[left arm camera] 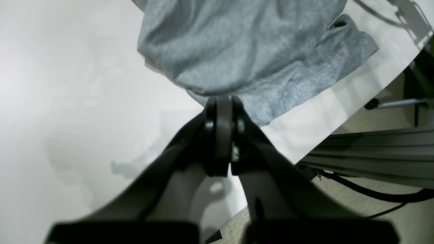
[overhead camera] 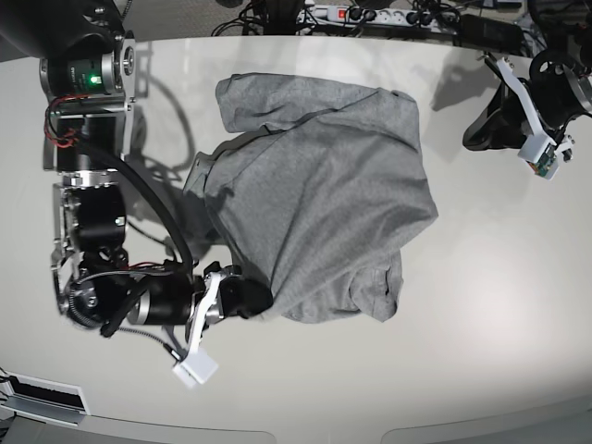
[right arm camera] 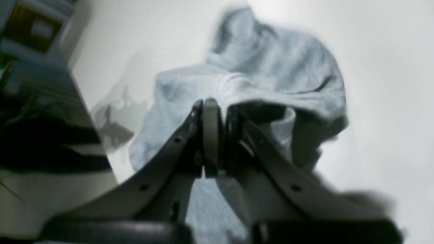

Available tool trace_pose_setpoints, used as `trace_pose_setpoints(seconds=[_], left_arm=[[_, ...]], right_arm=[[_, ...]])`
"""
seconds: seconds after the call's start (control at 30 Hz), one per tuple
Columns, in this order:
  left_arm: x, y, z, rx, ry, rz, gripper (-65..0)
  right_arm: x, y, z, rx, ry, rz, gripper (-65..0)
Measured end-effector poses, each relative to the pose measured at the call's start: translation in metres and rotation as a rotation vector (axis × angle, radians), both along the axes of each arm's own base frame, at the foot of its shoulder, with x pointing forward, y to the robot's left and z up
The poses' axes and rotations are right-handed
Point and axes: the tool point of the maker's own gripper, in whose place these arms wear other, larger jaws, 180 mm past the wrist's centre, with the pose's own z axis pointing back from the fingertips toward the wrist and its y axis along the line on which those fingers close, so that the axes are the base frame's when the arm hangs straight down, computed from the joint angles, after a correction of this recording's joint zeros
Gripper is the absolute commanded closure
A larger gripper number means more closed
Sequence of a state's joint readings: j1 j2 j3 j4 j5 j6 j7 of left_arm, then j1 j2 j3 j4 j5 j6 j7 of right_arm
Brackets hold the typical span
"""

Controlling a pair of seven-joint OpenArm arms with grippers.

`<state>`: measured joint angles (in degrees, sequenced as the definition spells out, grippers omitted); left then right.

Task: Layout the t-shirt on the table in an organized manner, then fold the t-shirt properly
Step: 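Pull the shirt further with the right gripper, spreading it out, then reach the left gripper to the shirt's sleeve and grasp it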

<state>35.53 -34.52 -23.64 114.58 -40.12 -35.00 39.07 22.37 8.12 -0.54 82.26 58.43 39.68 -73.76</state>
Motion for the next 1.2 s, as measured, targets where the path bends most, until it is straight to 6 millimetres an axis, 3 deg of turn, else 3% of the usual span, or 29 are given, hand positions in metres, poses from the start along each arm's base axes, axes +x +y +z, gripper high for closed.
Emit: trace_pose_setpoints(seconds=[0.1,0.23,0.47,0.6,0.7,0.8,0.9,1.07,1.2], left_arm=[[0.000,0.000,0.000,-0.001,0.000,0.001,0.0],[0.000,0.000,0.000,-0.001,0.000,0.000,0.0],[0.000,0.000,0.000,-0.001,-0.001,0.001,0.0],[0.000,0.000,0.000,-0.001,0.000,0.001,0.0],[0.000,0.000,0.000,-0.001,0.000,0.001,0.0],[0.000,0.000,0.000,-0.001,0.000,0.001,0.0],[0.000,0.000,0.000,-0.002,0.000,0.001,0.0],[0.006,-0.012,0.011,-0.104,-0.050,0.036,0.0],[0.013,-0.021,0.018,-0.173,-0.088,0.070,-35.6]], right_arm=[[-0.001,-0.011,0.050,-0.027,-0.189,0.017,0.0],[0.001,-0.047,0.104,-0.074,-0.395,-0.063,0.0],[0.024,-0.151,0.135,-0.140,-0.493,-0.395,0.0],[0.026,-0.225,0.130,-0.261,-0.445,-0.659,0.0],[0.019,-0.258,0.125,-0.293,-0.422,-0.774,0.0],[0.009,-0.272,0.100,-0.348,-0.350,-0.822,0.0],[-0.002,-0.265,0.075,-0.348,-0.288,-0.794,0.0],[-0.009,-0.266,0.065,-0.370,-0.267,-0.781,-5.4],[-0.009,-0.266,0.064,-0.368,-0.261,-0.787,-16.4]])
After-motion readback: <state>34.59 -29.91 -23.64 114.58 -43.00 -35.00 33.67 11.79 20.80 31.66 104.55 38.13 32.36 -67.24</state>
